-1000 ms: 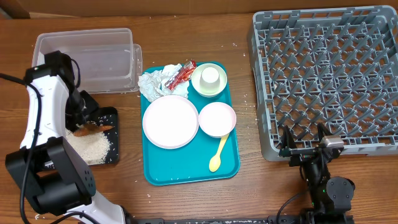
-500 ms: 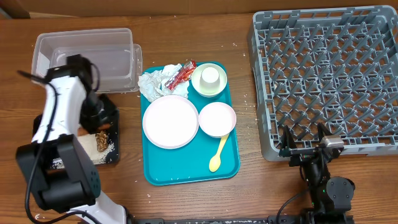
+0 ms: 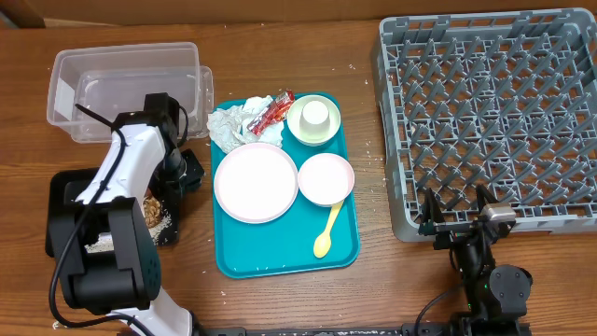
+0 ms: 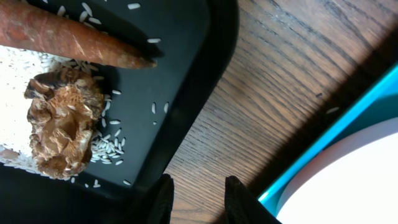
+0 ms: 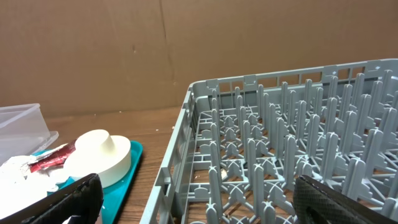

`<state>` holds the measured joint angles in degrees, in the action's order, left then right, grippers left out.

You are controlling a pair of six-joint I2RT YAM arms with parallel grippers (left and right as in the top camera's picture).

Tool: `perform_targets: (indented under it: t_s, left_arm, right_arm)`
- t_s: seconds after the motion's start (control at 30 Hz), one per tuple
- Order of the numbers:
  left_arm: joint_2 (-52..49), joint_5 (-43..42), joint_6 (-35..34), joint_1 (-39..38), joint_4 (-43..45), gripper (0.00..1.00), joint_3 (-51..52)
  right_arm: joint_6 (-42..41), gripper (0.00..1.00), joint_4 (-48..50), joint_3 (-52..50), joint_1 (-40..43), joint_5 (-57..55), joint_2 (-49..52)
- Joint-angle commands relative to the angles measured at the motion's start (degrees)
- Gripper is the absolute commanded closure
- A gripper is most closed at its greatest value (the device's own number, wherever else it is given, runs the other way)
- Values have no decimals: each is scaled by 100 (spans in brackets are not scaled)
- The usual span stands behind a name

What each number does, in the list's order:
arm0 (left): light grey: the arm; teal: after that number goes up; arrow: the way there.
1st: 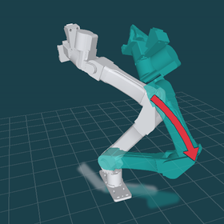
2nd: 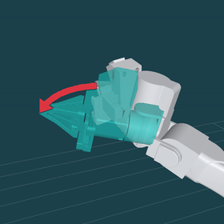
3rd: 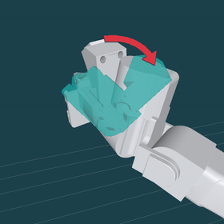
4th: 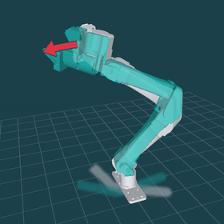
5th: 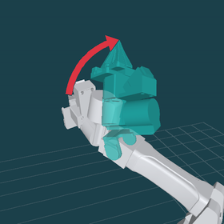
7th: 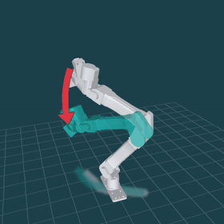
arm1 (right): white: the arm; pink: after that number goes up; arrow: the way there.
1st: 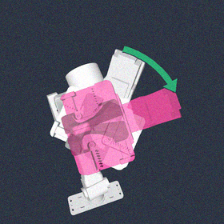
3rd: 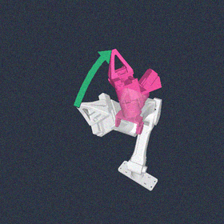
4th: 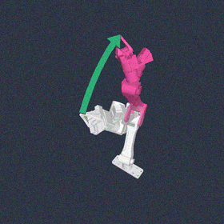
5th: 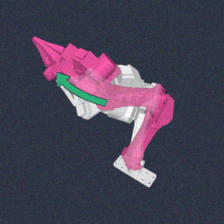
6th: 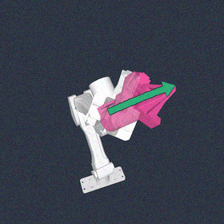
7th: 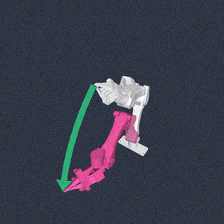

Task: Sort waste into correct bins and load items into the dishwasher
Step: 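Lower the scrap onto the rice on the black tray and release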

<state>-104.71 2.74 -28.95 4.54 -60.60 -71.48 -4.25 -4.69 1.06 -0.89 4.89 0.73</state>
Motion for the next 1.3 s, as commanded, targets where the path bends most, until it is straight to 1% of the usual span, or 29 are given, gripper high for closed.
perform_targets:
  t_s: [0.0,0.13,0.27,0.4,0.53,0.77,0.83,0.87,0.97,1.07,1.13,1.2,1.27]
  left_arm:
    - [35,127,83,37,-2,67,9]
    - [42,125,212,26,-87,67,-83]
    - [111,125,195,20,-490,68,-529]
    - [203,286,195,35,-861,65,-973]
    - [186,647,195,42,-688,63,-866]
    - [173,647,223,42,70,65,-24]
    - [173,636,264,42,188,68,153]
    - [173,638,280,42,229,71,234]
    - [173,638,286,26,387,75,442]
    - [173,621,302,26,516,84,566]
    - [173,570,337,26,520,92,575]
    - [173,459,431,26,518,96,573]
    - [173,313,522,24,505,96,573]
  right_arm:
    - [20,0,26,-59,-22,-57,-44]
    - [20,0,26,-59,-22,-55,-44]
    - [20,0,26,-59,-22,-55,-44]
    - [20,0,26,-59,-22,-55,-44]
    - [20,0,26,-59,-22,-57,-44]
    - [20,0,26,-59,-22,-57,-44]
    - [20,0,26,-59,-22,-55,-44]
    - [20,0,26,-59,-22,-57,-44]
    - [20,0,26,-59,-22,-57,-44]
    - [20,0,26,-59,-22,-57,-44]
    - [20,0,26,-59,-22,-57,-44]
    - [20,0,26,-59,-22,-57,-44]
    - [20,0,26,-59,-22,-57,-44]
